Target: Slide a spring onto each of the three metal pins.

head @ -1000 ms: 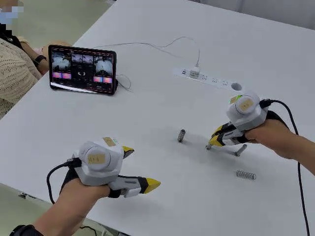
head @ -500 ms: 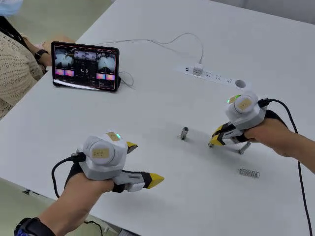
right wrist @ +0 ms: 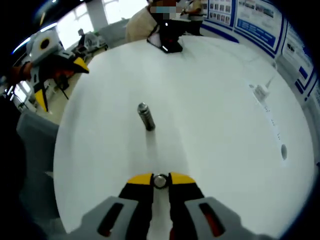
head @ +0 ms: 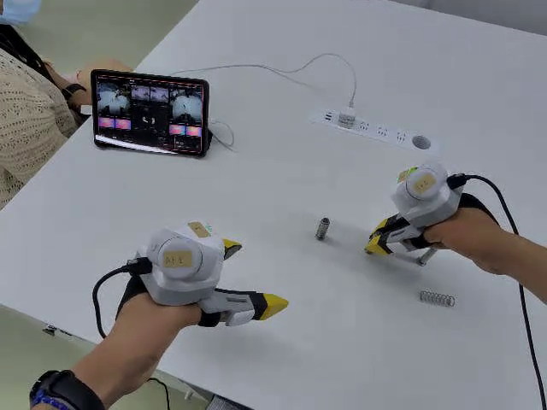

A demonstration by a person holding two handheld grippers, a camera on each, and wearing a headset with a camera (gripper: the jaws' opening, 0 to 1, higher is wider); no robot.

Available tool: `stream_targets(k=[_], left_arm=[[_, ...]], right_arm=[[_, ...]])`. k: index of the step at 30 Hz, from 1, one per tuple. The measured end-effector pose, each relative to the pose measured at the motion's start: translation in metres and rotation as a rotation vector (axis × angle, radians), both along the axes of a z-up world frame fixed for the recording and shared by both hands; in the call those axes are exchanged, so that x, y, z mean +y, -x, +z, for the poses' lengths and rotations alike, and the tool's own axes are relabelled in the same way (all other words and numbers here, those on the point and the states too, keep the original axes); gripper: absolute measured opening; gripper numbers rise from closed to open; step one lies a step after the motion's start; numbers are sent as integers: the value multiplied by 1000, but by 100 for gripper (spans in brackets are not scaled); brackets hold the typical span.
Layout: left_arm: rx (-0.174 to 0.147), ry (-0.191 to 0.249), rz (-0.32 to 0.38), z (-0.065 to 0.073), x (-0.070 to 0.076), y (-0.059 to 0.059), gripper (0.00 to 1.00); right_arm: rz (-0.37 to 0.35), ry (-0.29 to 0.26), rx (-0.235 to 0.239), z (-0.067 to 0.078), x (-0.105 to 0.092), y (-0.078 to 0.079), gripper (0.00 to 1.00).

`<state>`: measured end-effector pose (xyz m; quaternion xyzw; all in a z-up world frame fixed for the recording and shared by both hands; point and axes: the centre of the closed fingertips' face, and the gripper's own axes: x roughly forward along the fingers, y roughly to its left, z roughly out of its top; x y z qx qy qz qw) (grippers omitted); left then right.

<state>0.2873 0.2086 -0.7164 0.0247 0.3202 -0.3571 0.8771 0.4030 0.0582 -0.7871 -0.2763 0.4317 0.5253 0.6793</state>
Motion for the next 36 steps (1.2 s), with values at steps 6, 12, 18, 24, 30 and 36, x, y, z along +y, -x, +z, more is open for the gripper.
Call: stream_targets(k=[6,12,18,24,30,36], left_arm=[[-1,2,-2,1,-1,0,71],[-1,6,-6,1,-3,1,71],[-3,9,-11,2,-5,2,71],[-7,11,-15,5,-7,4,71],[-7,10,-19,6,-8,7,72],[-14,11,-17,9,-8,7,72]], right_arm=[[-16,1,12,0,-2,2,20],[-27,4,-3,3,-8,3,30],[-69,-27,-12,12,-13,4,35],[-98,-31,-32,19,-19,9,41],[-138,-58,-30,23,-24,15,43],[-170,-85,-32,27,-27,19,44]])
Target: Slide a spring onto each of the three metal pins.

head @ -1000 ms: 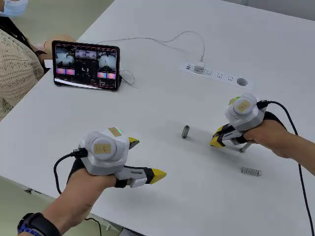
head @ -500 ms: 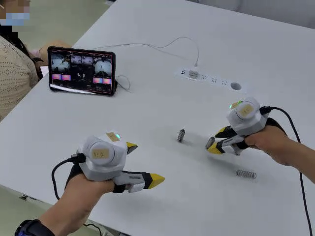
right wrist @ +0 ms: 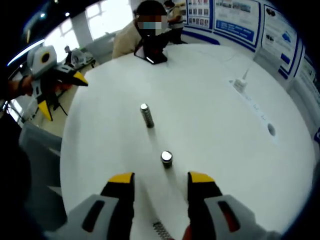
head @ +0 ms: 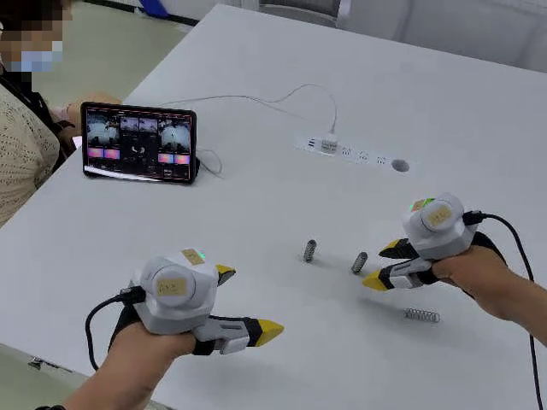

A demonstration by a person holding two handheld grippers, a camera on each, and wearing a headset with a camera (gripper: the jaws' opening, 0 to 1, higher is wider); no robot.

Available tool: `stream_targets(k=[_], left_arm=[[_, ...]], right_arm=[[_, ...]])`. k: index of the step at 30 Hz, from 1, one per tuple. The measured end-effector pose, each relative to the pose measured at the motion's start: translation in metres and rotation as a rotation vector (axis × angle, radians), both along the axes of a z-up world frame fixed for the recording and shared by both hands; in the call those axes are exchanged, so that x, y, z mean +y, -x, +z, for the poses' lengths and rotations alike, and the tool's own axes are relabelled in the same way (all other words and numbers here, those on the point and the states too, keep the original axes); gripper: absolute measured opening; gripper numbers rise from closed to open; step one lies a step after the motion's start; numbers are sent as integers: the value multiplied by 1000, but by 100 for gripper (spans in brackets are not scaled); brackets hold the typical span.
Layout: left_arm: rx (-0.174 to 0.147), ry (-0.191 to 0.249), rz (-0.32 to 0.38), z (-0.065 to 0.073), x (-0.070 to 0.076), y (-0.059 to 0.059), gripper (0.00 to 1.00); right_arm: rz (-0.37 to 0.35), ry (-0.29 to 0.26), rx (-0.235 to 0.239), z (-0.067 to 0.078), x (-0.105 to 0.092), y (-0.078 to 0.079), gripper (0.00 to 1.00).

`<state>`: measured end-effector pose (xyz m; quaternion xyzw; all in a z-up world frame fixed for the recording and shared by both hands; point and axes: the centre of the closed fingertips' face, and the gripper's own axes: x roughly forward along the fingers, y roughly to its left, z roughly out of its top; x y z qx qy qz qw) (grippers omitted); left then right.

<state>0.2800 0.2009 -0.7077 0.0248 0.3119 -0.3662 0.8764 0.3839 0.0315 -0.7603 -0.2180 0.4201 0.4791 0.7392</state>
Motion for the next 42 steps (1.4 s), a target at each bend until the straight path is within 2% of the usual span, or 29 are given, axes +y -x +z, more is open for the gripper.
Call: stream_targets(k=[6,9,15,17,22,32,40,42], left_arm=[[-6,-3,-3,1,0,0,72],[-7,1,-1,3,-1,1,72],[-10,1,-2,5,-2,3,72],[-11,-1,-1,5,-1,3,72],[-13,-4,2,6,0,3,72],[-15,-4,1,7,-1,4,72],[-22,-6,-5,10,-4,3,72],[-23,-6,-6,11,-5,3,72]], right_arm=[[-22,-34,1,7,2,7,46],[-35,-42,-6,7,1,6,46],[-98,-104,-8,15,2,7,47],[-113,-122,-23,18,2,7,47],[-132,-157,-8,19,3,14,51],[-186,-208,-18,27,3,25,52],[-269,-284,-25,34,-1,32,55],[-273,-282,-22,32,-3,35,56]])
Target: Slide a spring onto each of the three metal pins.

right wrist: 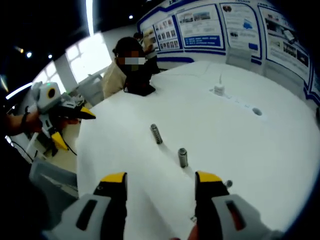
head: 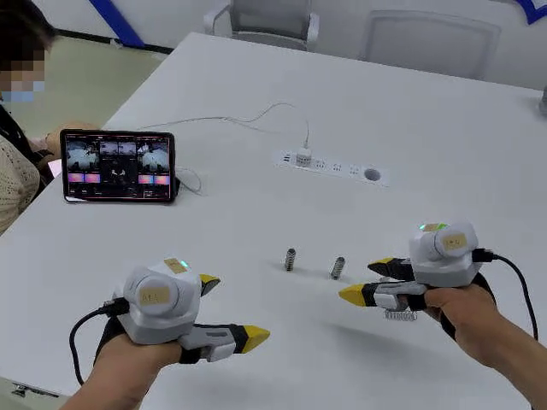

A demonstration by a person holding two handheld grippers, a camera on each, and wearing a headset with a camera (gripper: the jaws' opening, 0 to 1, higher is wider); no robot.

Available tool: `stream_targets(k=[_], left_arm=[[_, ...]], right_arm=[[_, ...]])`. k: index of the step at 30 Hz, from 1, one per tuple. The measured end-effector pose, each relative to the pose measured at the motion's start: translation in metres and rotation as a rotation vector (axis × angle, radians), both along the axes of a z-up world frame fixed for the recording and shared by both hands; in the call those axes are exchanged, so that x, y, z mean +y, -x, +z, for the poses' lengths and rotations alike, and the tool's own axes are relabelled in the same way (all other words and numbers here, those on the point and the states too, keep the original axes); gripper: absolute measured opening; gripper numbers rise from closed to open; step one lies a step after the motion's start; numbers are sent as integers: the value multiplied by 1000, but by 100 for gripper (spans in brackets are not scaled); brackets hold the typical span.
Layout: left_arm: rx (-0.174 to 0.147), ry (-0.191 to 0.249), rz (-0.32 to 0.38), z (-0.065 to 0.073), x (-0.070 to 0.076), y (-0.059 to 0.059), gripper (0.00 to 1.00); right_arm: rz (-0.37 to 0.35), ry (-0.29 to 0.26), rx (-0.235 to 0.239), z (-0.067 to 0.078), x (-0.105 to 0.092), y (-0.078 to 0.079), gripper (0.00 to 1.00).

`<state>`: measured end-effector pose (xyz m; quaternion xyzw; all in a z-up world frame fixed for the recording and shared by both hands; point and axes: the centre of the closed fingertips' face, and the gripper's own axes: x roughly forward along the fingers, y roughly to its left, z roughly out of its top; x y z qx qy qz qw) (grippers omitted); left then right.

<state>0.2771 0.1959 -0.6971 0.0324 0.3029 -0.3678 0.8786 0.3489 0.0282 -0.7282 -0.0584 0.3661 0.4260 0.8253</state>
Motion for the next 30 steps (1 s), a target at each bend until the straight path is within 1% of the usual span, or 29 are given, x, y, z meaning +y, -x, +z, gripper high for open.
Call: stream_targets(k=[2,7,12,21,30], left_arm=[[-1,0,-2,1,-1,0,72],[-1,0,-7,0,-4,2,72],[4,1,-9,-1,-5,2,73],[7,3,-8,-1,-7,2,73],[8,9,-9,-1,-12,0,74]], right_arm=[[-12,-2,4,-2,-3,2,57],[-46,-23,5,-1,-9,10,59],[-65,-27,9,-4,-17,18,61],[-106,-33,1,-1,-33,33,66],[-145,-43,-5,1,-46,44,69]])
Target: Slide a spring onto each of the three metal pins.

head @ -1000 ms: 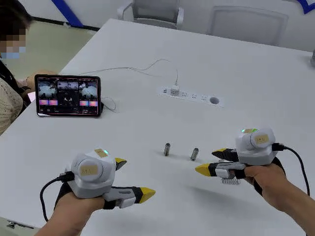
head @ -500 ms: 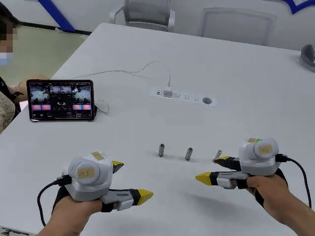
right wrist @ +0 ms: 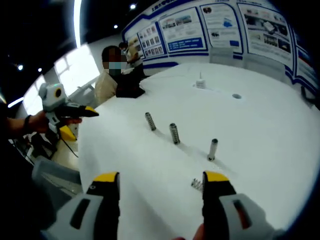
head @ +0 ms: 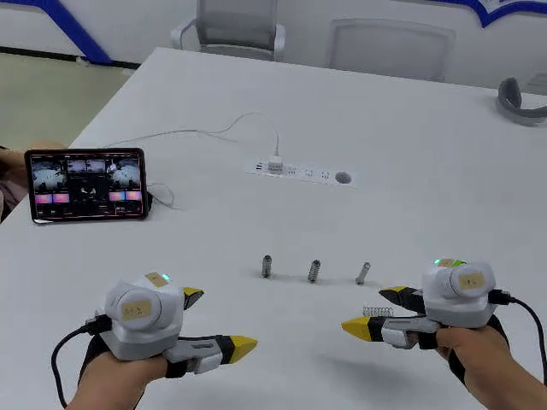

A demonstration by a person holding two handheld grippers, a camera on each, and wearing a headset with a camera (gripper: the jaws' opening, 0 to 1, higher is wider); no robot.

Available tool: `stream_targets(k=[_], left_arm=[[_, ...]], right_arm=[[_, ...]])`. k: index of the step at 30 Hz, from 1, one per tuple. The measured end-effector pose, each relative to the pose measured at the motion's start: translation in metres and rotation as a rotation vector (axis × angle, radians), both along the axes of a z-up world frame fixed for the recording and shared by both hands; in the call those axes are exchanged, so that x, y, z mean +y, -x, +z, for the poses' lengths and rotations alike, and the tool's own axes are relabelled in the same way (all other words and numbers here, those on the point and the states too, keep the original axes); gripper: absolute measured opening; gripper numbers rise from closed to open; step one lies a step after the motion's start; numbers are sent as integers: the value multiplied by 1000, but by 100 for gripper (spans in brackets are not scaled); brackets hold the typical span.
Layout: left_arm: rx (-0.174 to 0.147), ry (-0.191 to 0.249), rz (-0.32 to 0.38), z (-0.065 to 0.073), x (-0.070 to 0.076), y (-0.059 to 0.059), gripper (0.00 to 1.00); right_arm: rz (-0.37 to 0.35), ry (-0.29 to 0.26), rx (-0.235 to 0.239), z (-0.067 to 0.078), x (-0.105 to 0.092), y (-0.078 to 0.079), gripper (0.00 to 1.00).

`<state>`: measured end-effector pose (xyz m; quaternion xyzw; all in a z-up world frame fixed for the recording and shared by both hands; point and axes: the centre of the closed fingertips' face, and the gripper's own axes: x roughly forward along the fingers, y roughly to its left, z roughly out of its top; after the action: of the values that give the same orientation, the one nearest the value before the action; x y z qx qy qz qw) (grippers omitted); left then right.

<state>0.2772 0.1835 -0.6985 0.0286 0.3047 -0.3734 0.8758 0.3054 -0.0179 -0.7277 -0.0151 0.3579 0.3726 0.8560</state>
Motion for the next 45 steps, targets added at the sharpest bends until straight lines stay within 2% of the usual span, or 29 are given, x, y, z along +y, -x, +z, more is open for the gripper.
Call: stream_targets(k=[20,34,38,45], left_arm=[[11,11,-25,-5,-18,-6,75],[14,6,-53,-7,-29,-12,75],[20,-1,-67,-8,-32,-10,75],[26,-35,-120,-12,-35,-6,75]], right_arm=[[-91,-24,8,-5,-36,27,72],[-132,-39,28,-12,-45,44,74],[-144,-36,37,-15,-48,48,74],[-165,-44,36,-12,-53,56,75]])
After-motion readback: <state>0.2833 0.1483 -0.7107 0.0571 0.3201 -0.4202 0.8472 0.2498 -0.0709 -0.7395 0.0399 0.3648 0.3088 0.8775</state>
